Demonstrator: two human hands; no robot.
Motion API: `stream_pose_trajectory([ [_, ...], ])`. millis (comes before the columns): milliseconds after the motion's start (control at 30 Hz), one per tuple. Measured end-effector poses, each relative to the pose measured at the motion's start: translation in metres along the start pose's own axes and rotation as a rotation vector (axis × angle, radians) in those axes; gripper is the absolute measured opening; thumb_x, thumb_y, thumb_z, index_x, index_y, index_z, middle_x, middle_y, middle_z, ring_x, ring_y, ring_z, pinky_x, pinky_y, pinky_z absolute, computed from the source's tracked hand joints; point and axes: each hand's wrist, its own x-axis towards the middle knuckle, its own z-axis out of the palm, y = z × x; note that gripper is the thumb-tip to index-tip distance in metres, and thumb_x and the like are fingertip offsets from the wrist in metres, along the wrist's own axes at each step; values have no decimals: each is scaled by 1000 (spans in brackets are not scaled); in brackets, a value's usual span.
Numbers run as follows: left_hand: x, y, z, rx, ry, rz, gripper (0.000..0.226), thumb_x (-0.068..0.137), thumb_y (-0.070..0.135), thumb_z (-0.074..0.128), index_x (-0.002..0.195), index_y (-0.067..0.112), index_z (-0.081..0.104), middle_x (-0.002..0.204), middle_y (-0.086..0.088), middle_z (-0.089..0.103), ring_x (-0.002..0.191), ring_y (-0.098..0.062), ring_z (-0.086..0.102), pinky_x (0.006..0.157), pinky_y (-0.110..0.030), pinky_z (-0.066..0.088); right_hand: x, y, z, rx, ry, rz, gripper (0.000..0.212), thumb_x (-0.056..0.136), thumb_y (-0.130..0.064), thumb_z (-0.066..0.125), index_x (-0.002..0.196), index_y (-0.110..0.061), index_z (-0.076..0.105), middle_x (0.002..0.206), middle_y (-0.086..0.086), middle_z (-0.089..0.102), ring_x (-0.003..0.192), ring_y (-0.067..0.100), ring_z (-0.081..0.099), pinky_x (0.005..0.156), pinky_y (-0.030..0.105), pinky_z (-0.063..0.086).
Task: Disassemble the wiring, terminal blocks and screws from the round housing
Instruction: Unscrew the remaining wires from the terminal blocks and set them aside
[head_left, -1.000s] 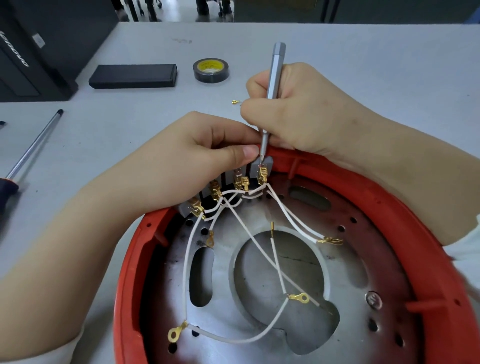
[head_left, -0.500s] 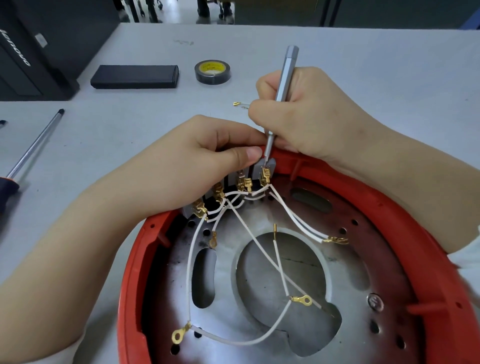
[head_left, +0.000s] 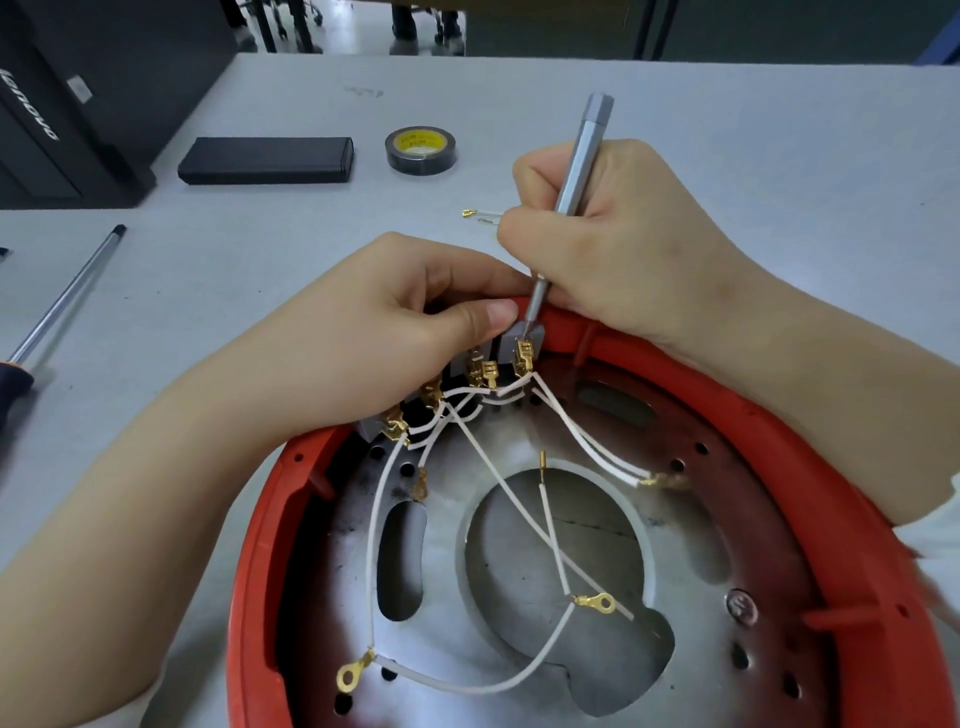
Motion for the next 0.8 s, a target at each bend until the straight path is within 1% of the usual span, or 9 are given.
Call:
stream_pose_trajectory([
  [67,0,-2,0,-4,17,-3,30,95,27,57,101,56,65,94,-17,71,80,-52,61,61,-56,50,-2,0,-2,1,38,-7,40,79,1,53,53,-14,26,44,-9,21,41,9,25,41,13,22],
  [233,0,-4,0,-32,0,-20,29,96,22,57,102,47,69,96,3,75,94,-47,63,85,-60,48,-1,1,-1,-54,38,-19,42,78,-1,55,52,-16,26,41,-8,23,40,9,27,40,11,22],
  [333,-1,-6,0,-63,-4,-18,28,96,16,56,103,40,70,94,13,75,95,-20,69,86,-32,53,-2,2,-2,-88,40,-25,41,78,-3,55,51,-17,27,39,-8,25,40,8,30,40,10,23],
  [400,-2,-5,-1,-72,-5,-21,29,95,15,54,105,37,69,89,16,75,79,-4,69,69,-13,52,-2,2,-2,-111,33,-29,40,78,-5,56,51,-17,29,39,-8,26,40,7,30,41,9,23],
  [433,-2,-5,-1,-63,-1,-23,28,95,17,54,105,37,70,85,12,75,71,-7,68,61,-15,52,-2,2,-2,-119,30,-28,40,78,-6,57,52,-18,29,39,-8,26,41,7,30,41,10,24],
  [533,-1,-6,-2,-61,13,-24,26,94,22,56,104,40,72,82,-11,72,64,-44,58,48,-40,46,-3,3,-2,-120,20,-22,40,80,-6,58,53,-17,31,39,-8,29,40,7,32,41,10,25],
  [633,-2,-5,-2,-70,11,-19,25,94,23,56,104,41,72,85,-13,73,70,-50,57,57,-46,51,-2,1,-4,-107,0,-15,40,79,-6,58,51,-17,31,37,-8,29,39,8,33,40,11,25],
  [700,-2,-4,-1,-66,8,-10,27,95,22,56,103,43,71,86,-11,73,69,-48,58,58,-41,53,-1,1,-3,-91,-21,0,41,78,-5,57,50,-16,30,37,-8,27,39,8,31,40,11,25],
  [800,-2,-1,-1,-41,28,-24,28,94,22,55,98,45,71,85,-23,68,55,-44,50,40,-28,38,2,0,-2,-77,-51,25,41,77,-4,57,50,-16,29,38,-8,22,40,8,28,40,11,22],
])
